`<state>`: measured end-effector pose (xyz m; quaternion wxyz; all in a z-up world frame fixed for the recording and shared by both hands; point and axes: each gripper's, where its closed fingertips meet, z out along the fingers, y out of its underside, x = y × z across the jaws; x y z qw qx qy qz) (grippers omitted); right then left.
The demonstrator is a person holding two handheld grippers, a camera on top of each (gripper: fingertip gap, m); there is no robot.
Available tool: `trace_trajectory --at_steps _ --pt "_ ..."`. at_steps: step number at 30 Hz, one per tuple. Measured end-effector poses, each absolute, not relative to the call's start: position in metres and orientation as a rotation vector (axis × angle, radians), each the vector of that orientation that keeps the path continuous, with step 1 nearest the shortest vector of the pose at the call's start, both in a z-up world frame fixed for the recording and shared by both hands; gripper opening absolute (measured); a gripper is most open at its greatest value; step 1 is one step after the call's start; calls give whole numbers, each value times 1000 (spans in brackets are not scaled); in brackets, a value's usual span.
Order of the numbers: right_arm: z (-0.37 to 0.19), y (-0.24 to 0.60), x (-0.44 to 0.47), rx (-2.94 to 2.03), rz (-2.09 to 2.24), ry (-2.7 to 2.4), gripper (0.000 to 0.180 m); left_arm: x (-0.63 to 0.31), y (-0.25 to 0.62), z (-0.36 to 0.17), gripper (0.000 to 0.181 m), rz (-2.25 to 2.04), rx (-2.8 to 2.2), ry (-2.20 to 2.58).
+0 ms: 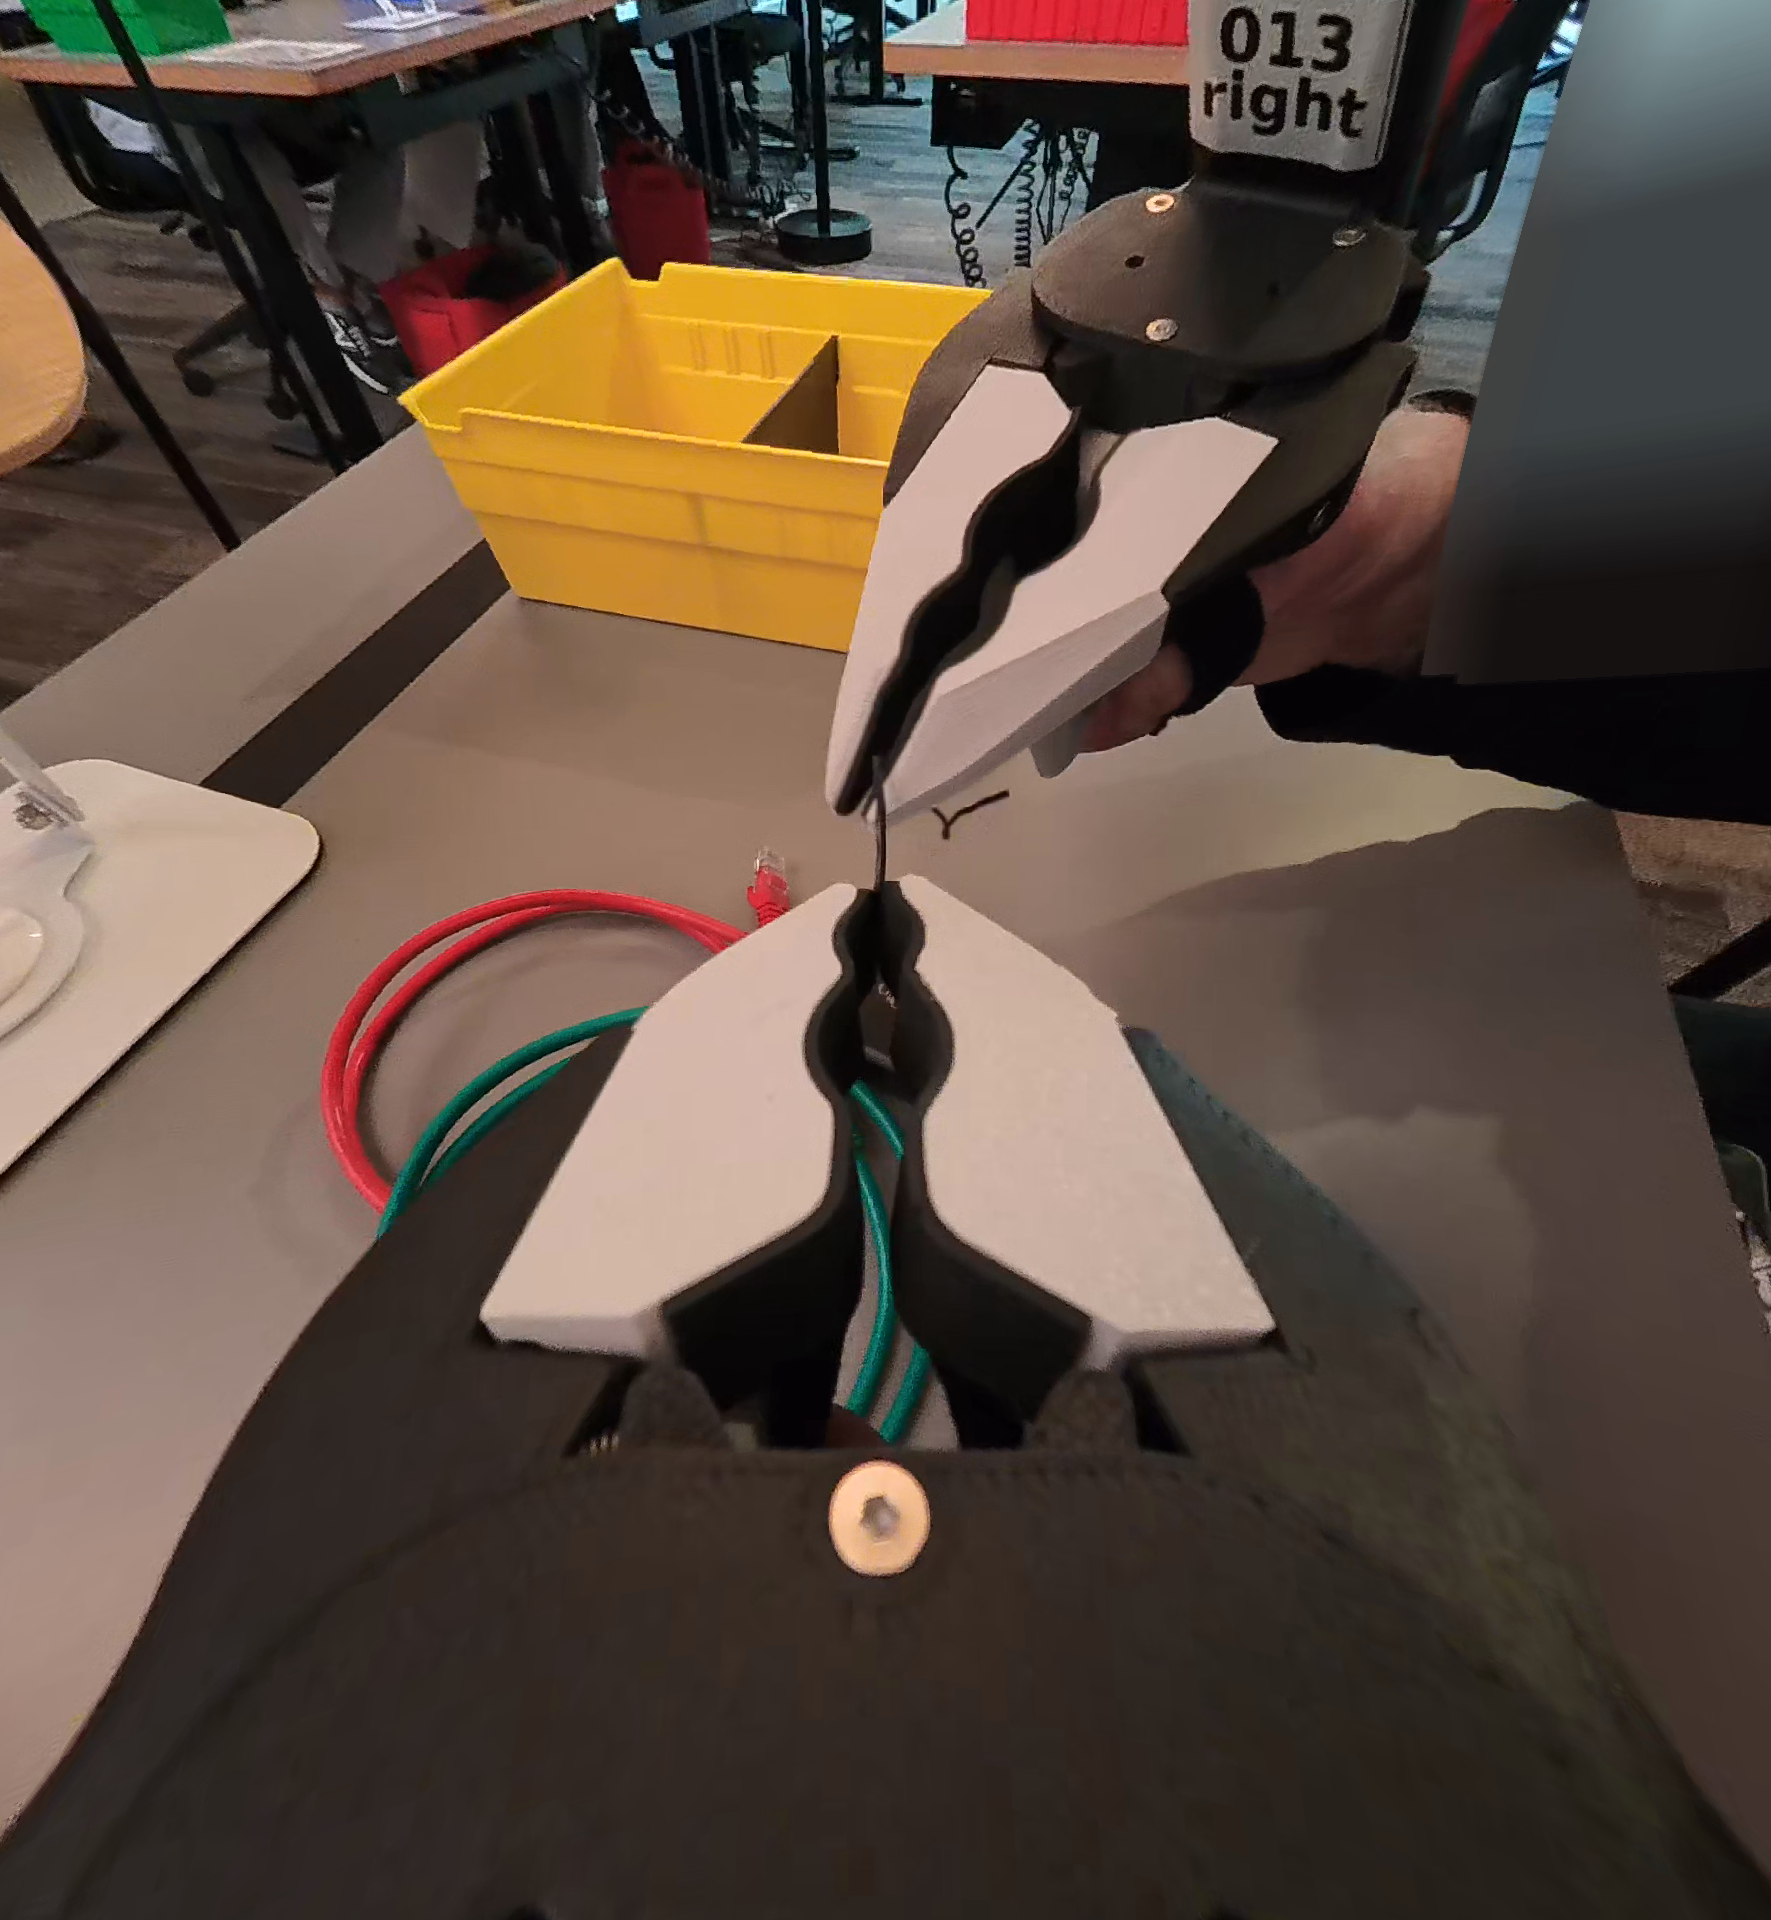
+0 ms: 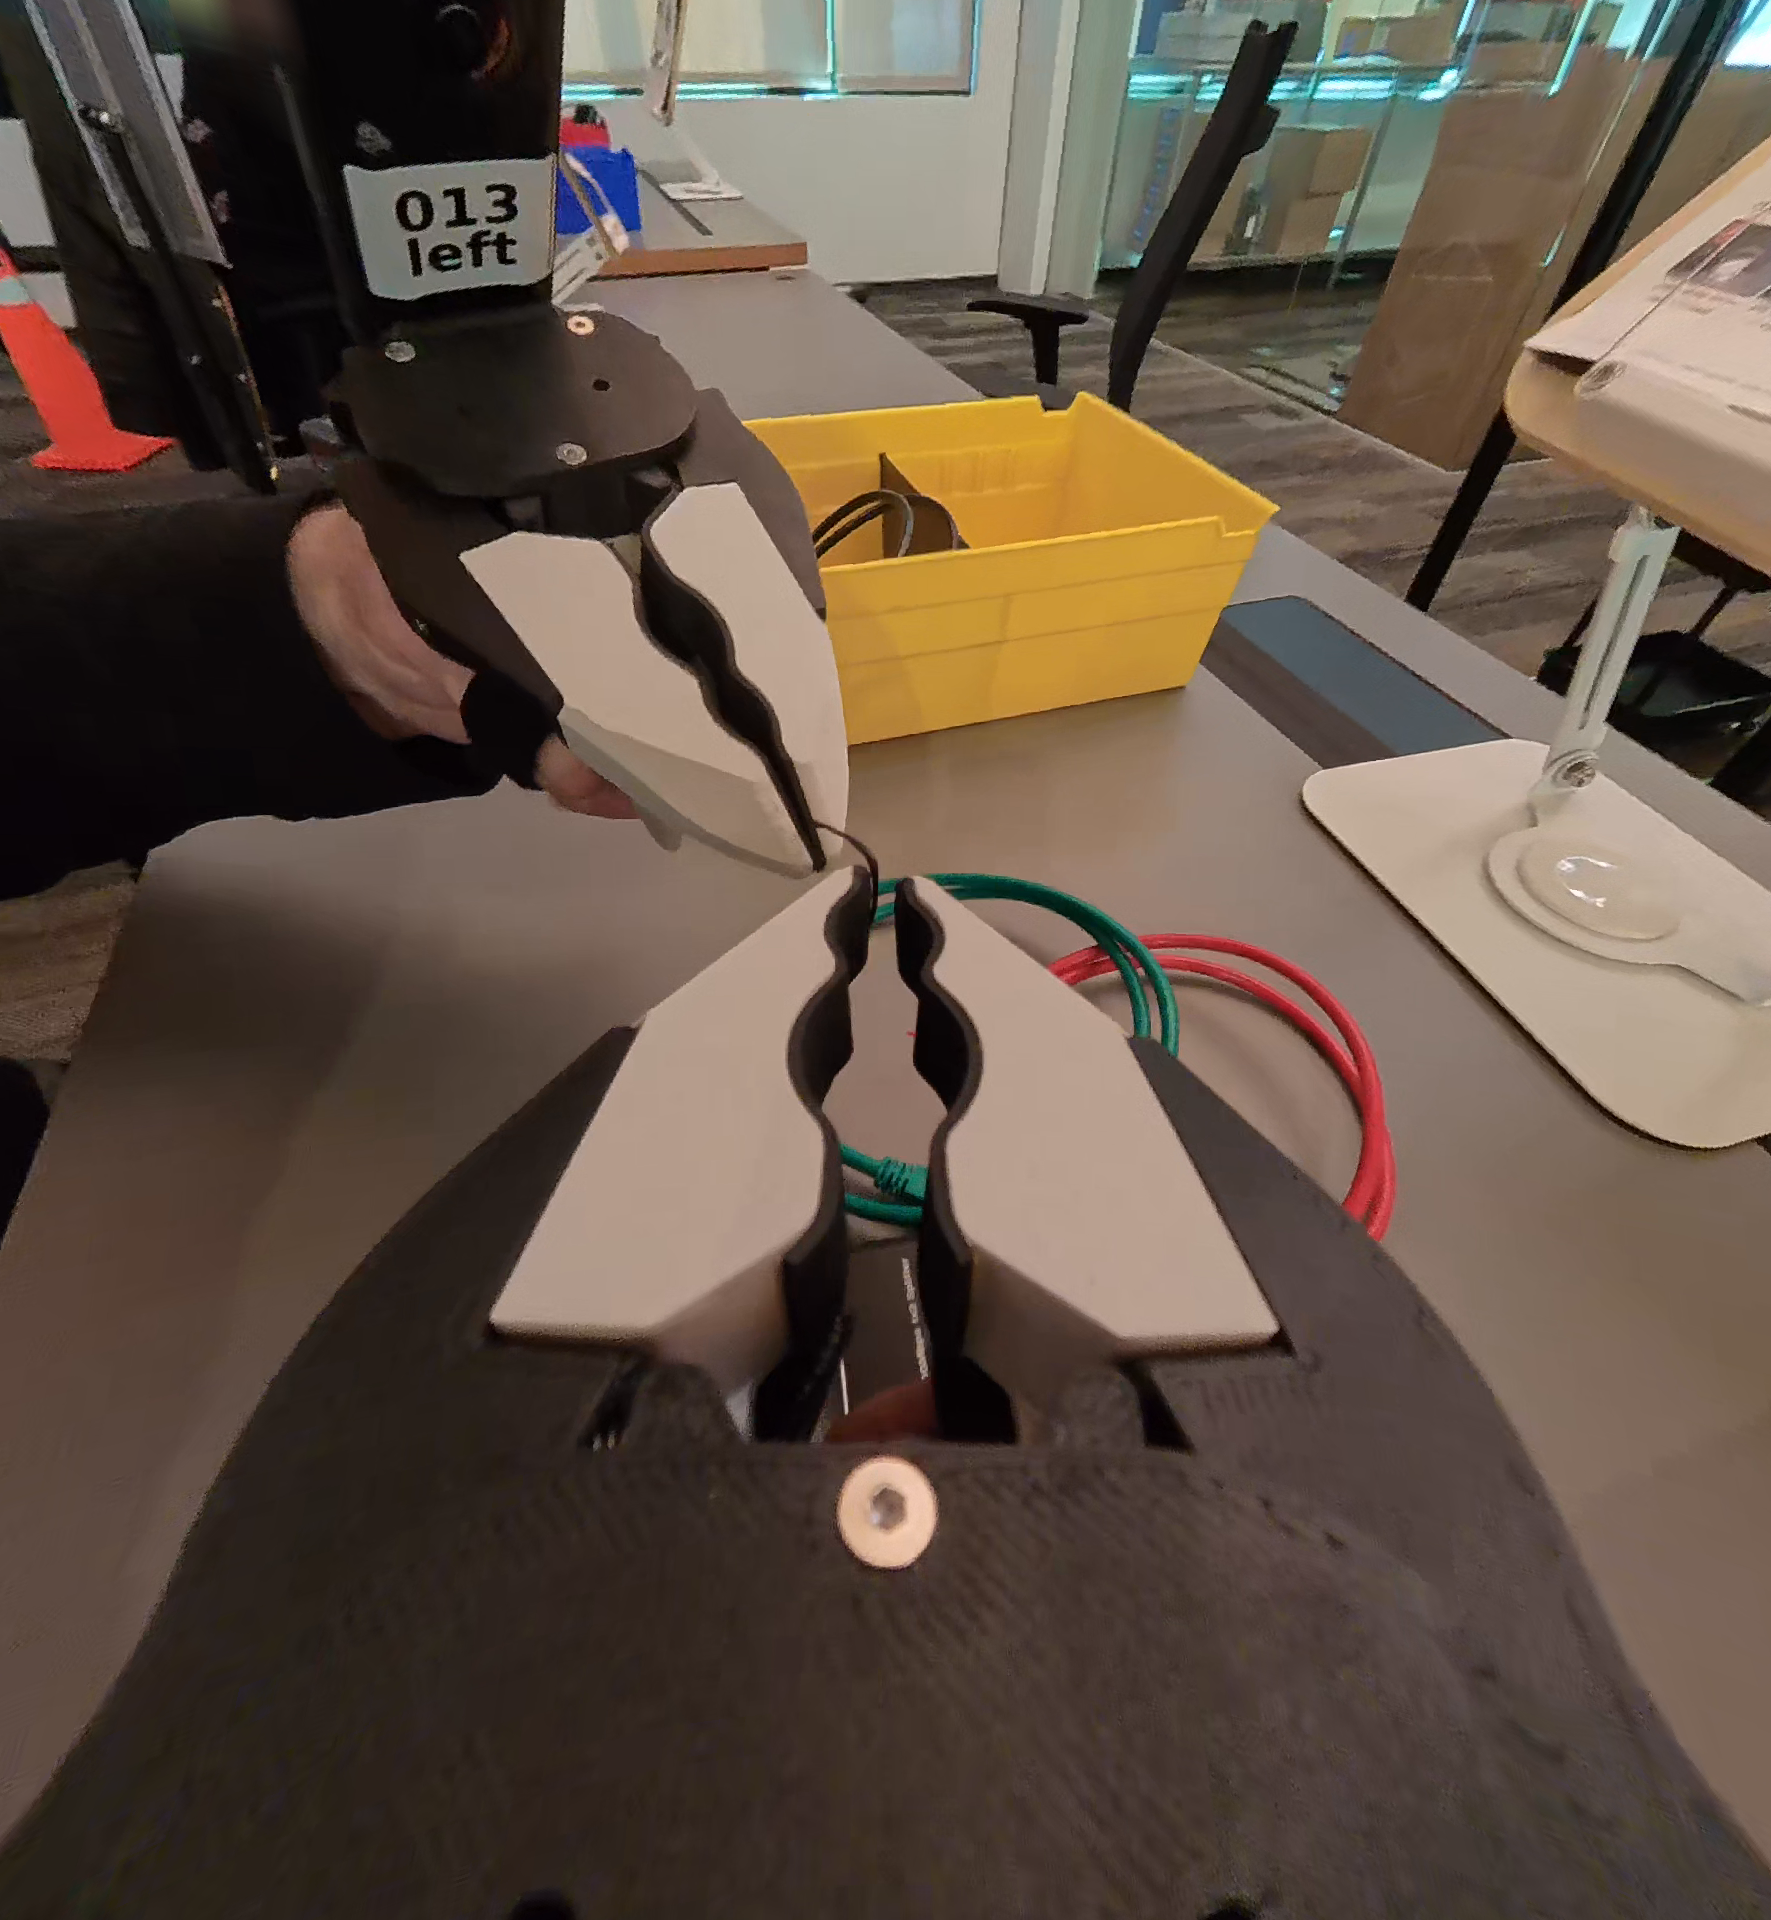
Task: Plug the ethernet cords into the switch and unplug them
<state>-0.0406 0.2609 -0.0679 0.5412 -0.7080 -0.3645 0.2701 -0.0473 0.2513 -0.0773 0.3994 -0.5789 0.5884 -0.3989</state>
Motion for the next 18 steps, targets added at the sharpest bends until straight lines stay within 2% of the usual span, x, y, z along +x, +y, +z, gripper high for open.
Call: trace_trajectory --at_steps 1,11,15,18 --pt "-69 260 -40 -1687 648 -876 0 -47 252 -76 1 -1027 -1466 1473" --pt "-74 272 -35 -1718 621 -780 0 -44 254 -79 1 -1131 -1476 1406" --pt "-72 280 -39 -1720 819 -543 0 -41 258 -87 1 -1164 -1500 1357" --pt "-66 281 -34 -1669 946 -447 0 -45 269 -83 9 -1286 -1542 1220"
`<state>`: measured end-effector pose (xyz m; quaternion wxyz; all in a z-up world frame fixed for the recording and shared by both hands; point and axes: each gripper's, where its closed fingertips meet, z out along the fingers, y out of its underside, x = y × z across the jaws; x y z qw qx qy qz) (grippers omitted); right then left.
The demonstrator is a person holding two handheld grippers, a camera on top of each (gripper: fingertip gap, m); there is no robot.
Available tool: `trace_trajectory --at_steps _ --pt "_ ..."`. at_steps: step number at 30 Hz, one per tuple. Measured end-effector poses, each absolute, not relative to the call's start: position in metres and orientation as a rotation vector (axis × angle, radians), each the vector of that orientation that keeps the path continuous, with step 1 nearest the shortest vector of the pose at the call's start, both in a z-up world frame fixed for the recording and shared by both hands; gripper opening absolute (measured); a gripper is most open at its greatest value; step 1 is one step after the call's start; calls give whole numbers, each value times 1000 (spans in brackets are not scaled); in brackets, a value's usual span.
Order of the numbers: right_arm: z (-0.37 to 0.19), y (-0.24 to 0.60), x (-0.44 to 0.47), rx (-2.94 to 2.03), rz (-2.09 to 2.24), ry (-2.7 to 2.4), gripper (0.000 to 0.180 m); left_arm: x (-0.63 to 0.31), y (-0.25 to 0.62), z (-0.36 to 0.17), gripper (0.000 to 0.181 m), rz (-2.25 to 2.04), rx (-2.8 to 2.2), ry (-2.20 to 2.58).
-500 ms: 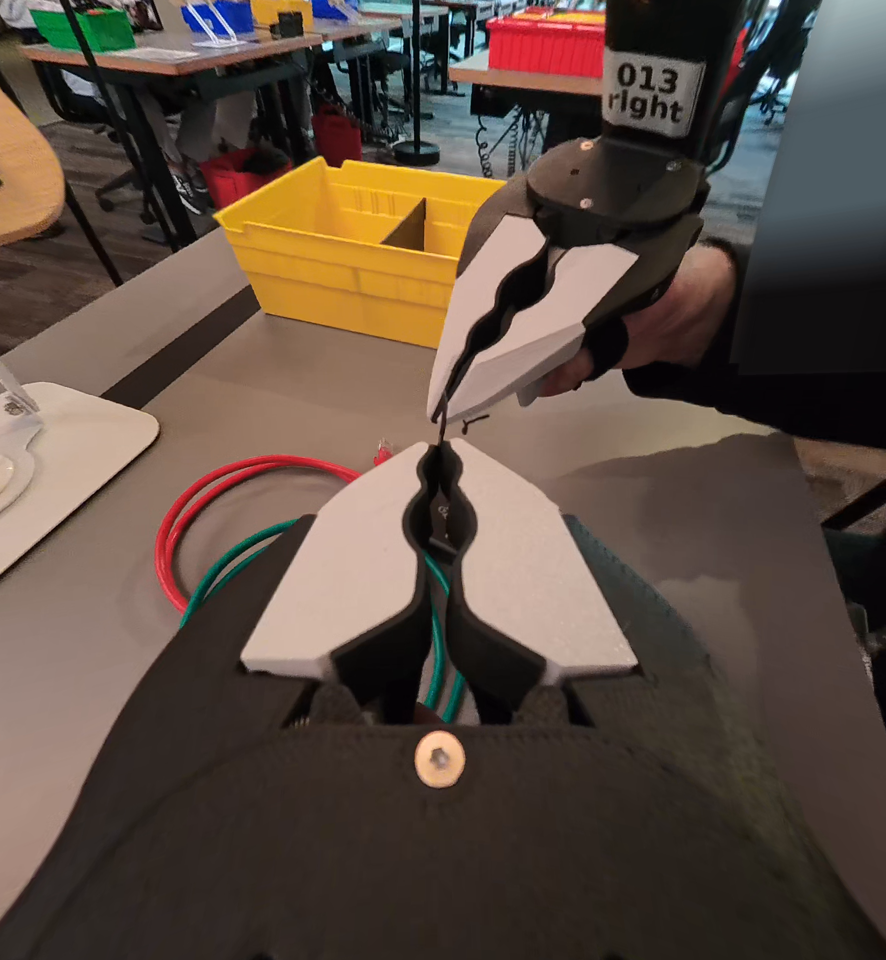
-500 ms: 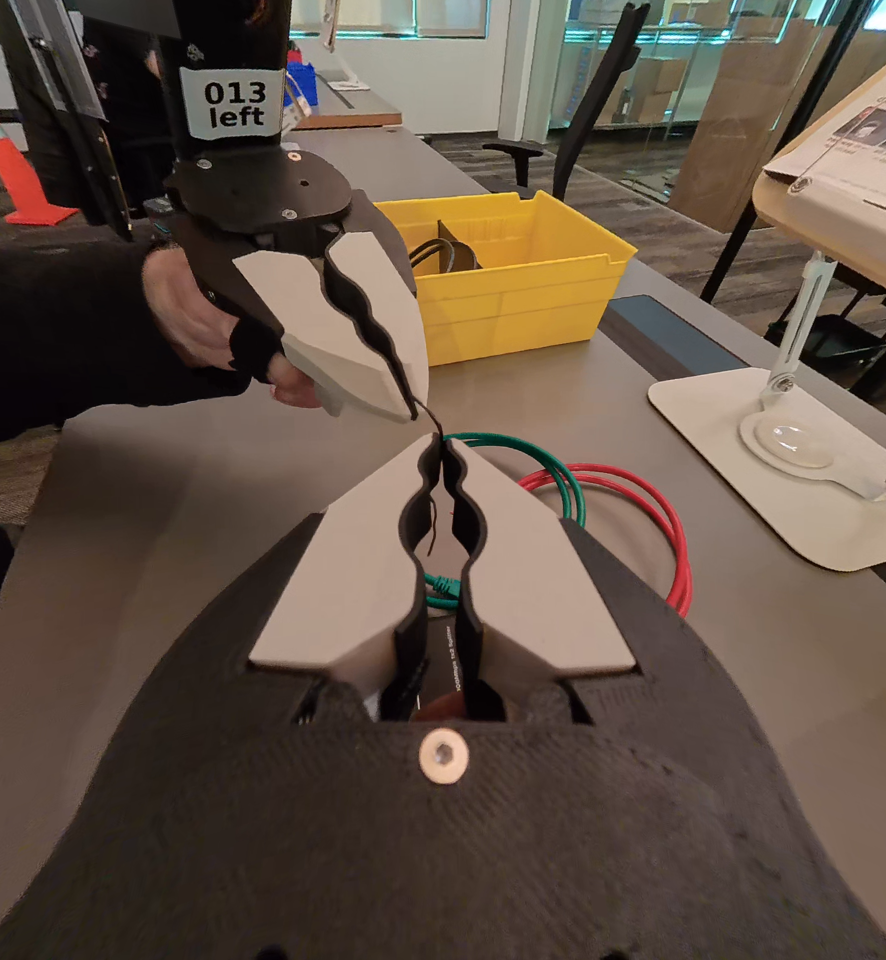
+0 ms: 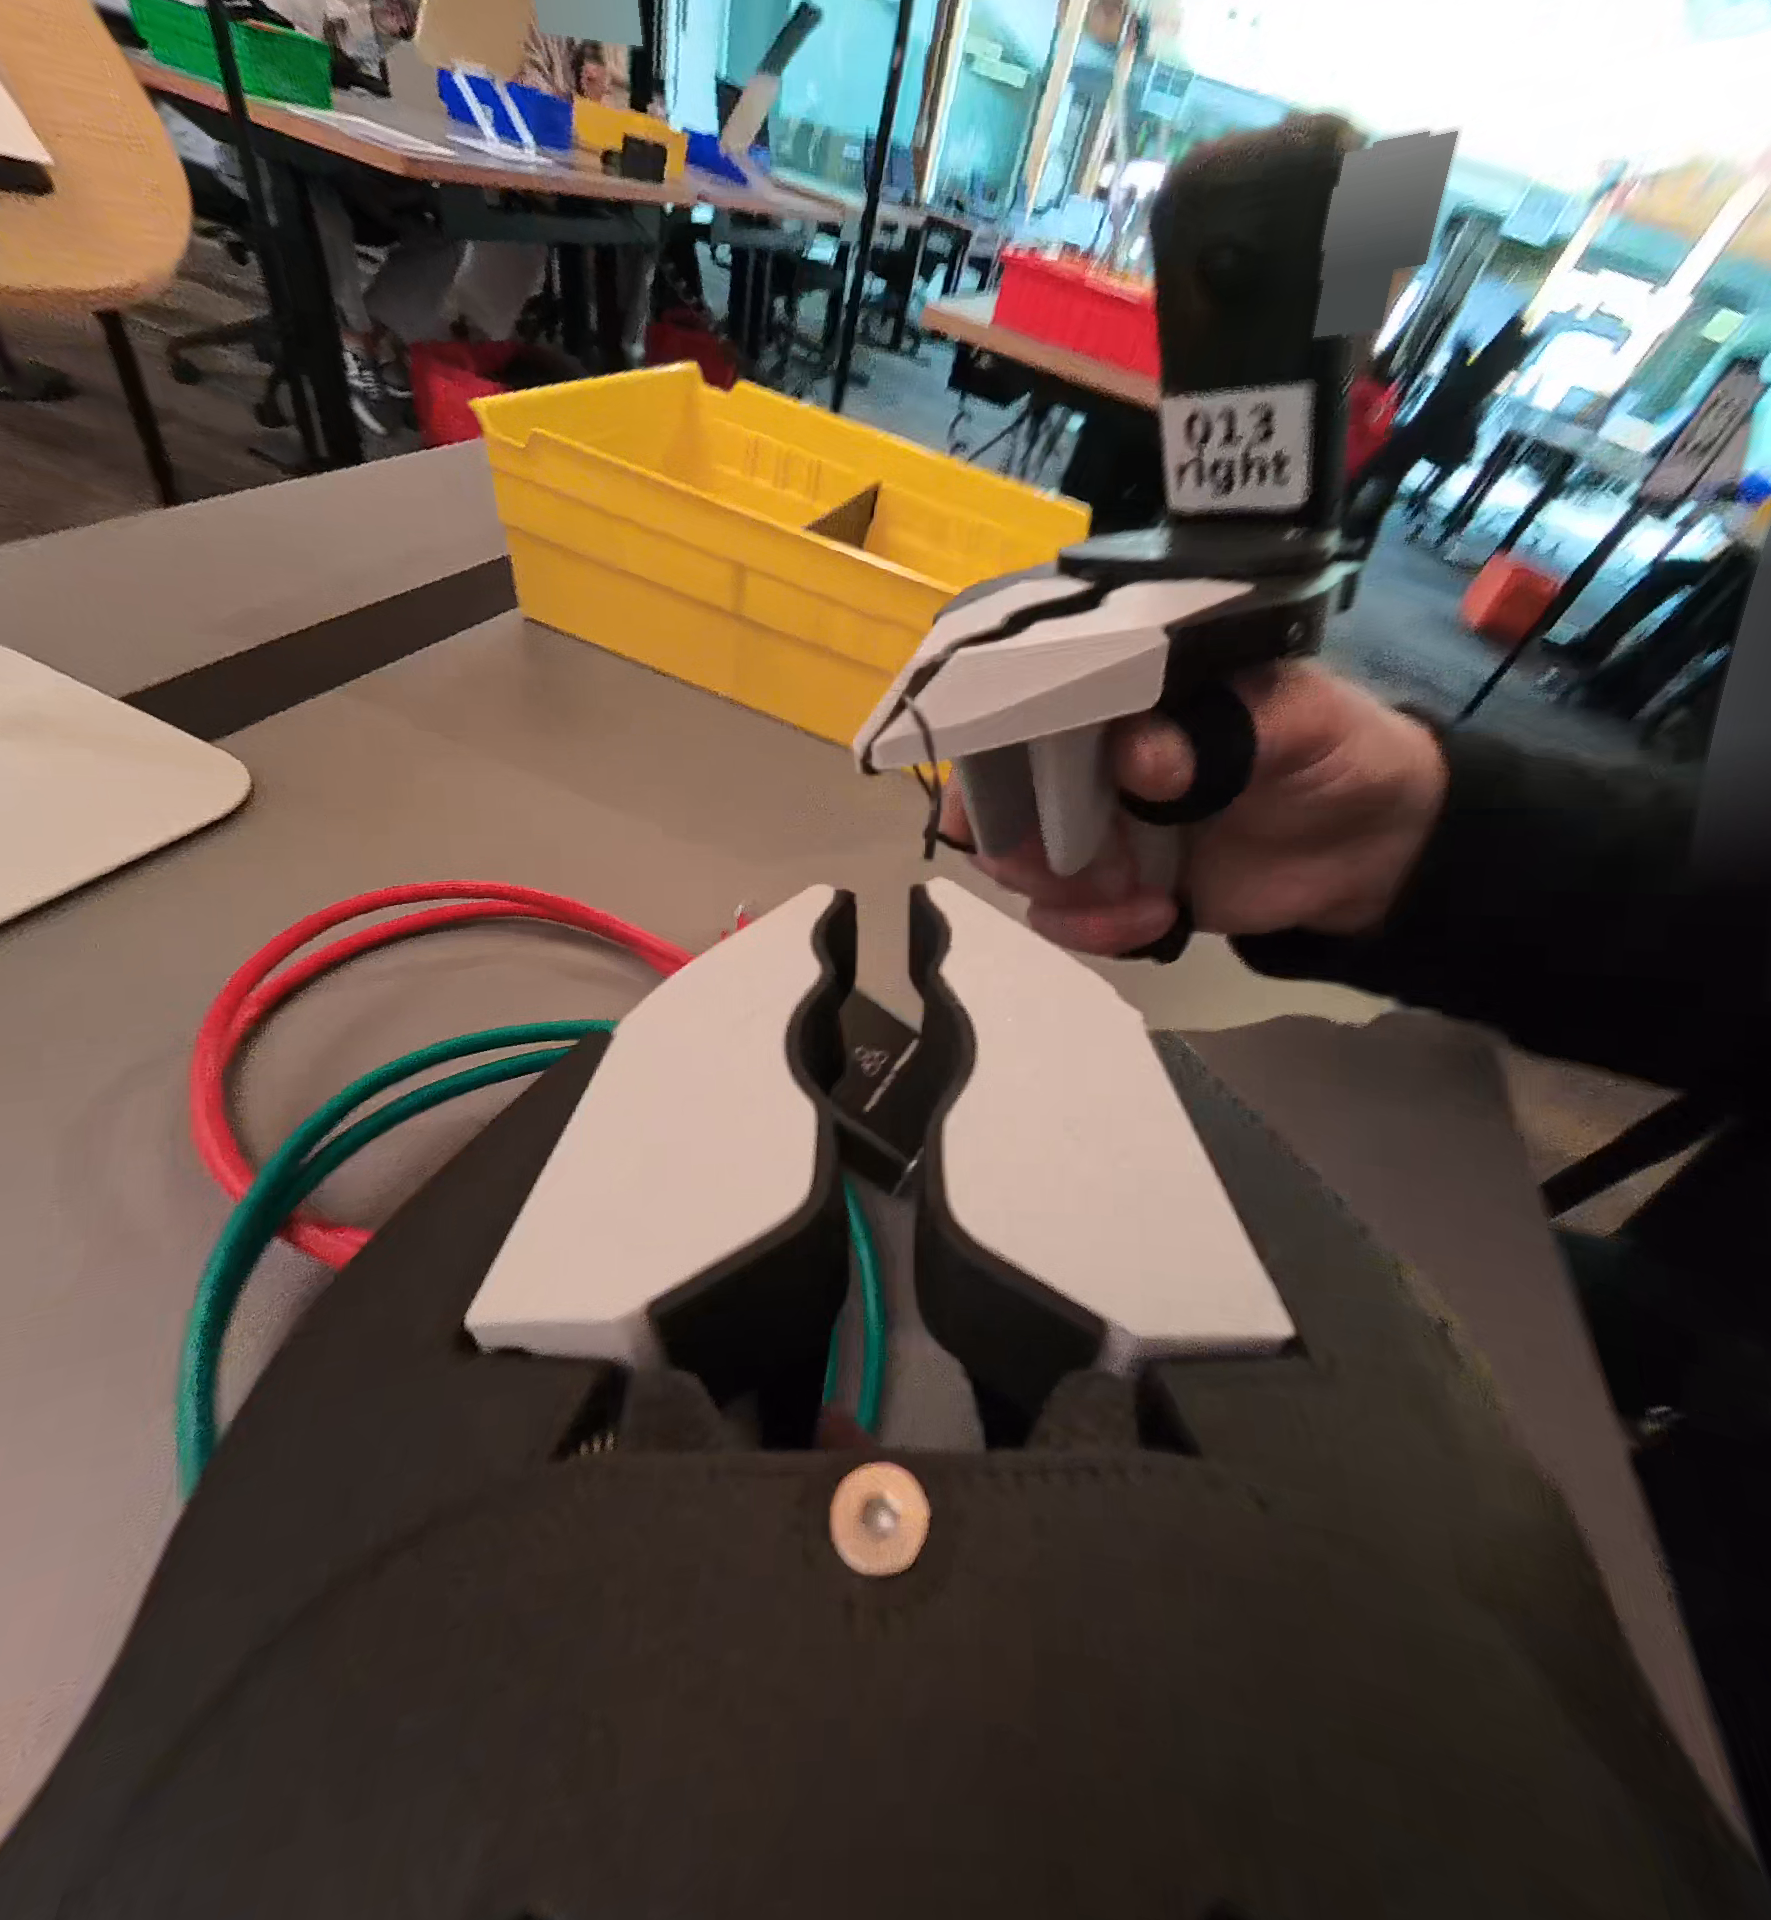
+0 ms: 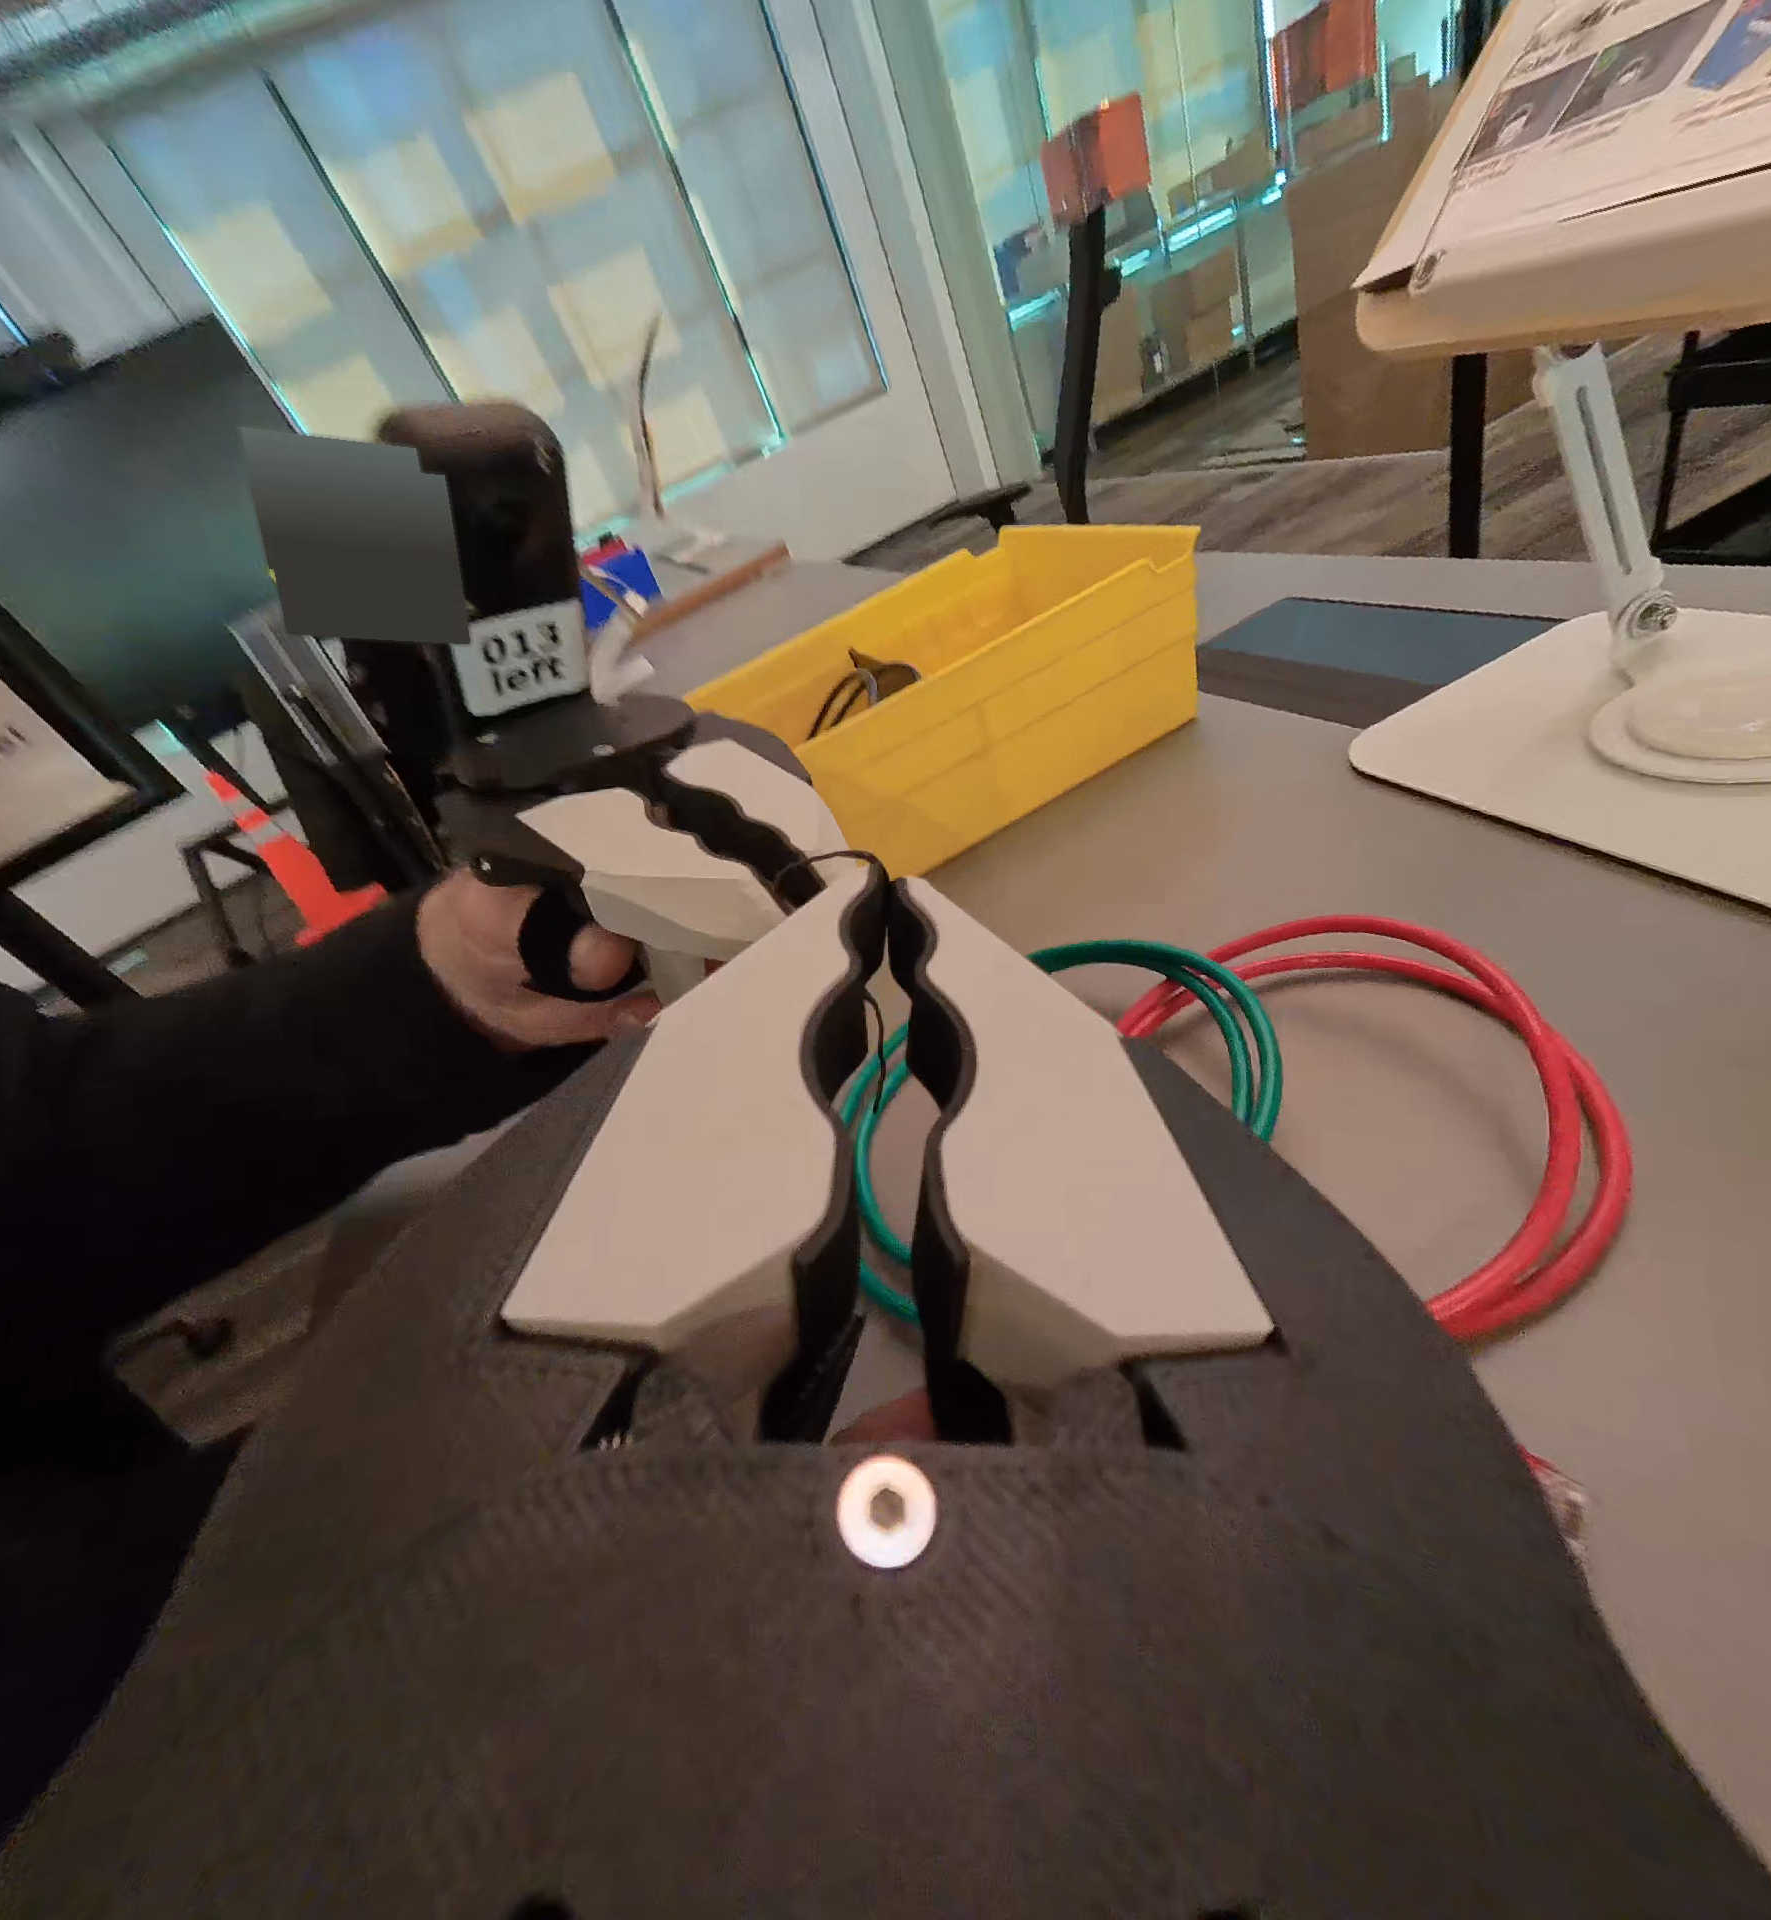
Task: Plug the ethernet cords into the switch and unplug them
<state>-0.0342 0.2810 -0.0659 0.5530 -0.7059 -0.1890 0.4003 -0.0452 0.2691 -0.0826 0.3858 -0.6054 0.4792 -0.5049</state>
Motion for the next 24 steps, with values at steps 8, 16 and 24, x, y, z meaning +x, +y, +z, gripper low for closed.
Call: trace_trajectory --at_steps 8,16,24 --pt "-50 275 -39 -1547 1176 -354 0 -31 244 -70 33 -1683 -1471 1096" --pt "-36 260 -52 -1437 1452 -330 0 -38 239 -50 20 -2009 -1332 932" --pt "-37 257 -56 -1430 1516 -336 0 -36 224 -55 6 -2054 -1301 1015"
